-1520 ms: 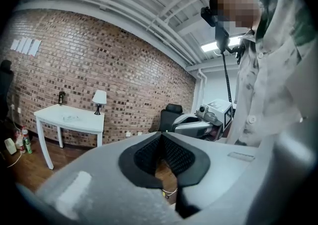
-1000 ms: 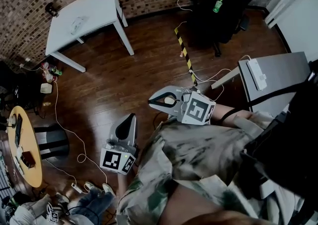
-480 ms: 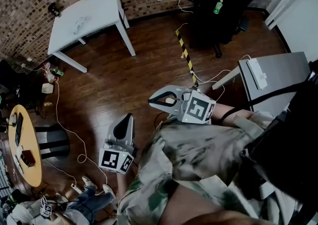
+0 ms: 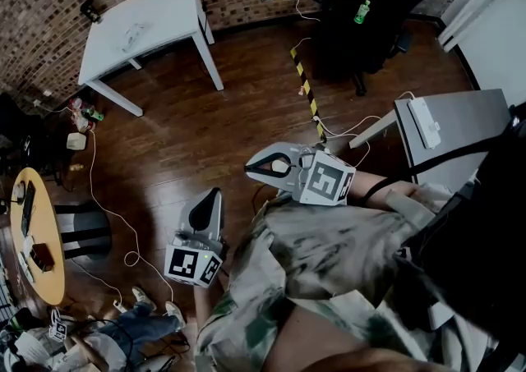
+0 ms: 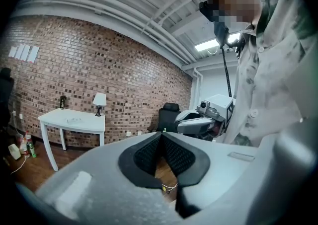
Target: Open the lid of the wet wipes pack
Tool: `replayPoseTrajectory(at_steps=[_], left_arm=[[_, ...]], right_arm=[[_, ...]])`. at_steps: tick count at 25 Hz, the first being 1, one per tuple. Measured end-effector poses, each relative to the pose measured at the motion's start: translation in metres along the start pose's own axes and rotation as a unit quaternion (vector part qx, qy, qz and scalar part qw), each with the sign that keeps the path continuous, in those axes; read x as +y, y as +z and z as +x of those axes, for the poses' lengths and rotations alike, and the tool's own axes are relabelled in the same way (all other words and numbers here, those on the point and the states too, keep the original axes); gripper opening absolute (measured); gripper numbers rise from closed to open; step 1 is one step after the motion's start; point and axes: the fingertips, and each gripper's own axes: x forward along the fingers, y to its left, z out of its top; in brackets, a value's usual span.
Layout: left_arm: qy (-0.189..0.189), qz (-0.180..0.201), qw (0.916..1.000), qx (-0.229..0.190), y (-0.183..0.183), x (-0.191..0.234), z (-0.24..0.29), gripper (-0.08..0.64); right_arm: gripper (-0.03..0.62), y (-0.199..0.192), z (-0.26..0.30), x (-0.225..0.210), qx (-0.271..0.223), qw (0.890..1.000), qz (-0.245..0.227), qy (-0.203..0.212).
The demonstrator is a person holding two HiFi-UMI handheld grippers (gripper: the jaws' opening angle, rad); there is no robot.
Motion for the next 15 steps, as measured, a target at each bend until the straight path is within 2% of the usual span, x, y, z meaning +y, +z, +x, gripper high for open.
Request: replayPoseTrajectory(at_steps=[9, 15], left_arm=[[0.001, -0.004, 1.0000, 0.000, -0.006, -0.008, 0.002, 0.002], [0.005, -0.012, 0.9999, 0.002, -0.005, 0.003, 0.004, 0.002]], right_arm=[[0.008, -0.008, -0.003, 0.002, 0.002, 1.000, 0.005, 0.005], [0.008, -0.008, 0.005, -0.006, 0.003, 1.000, 0.008, 0.006]])
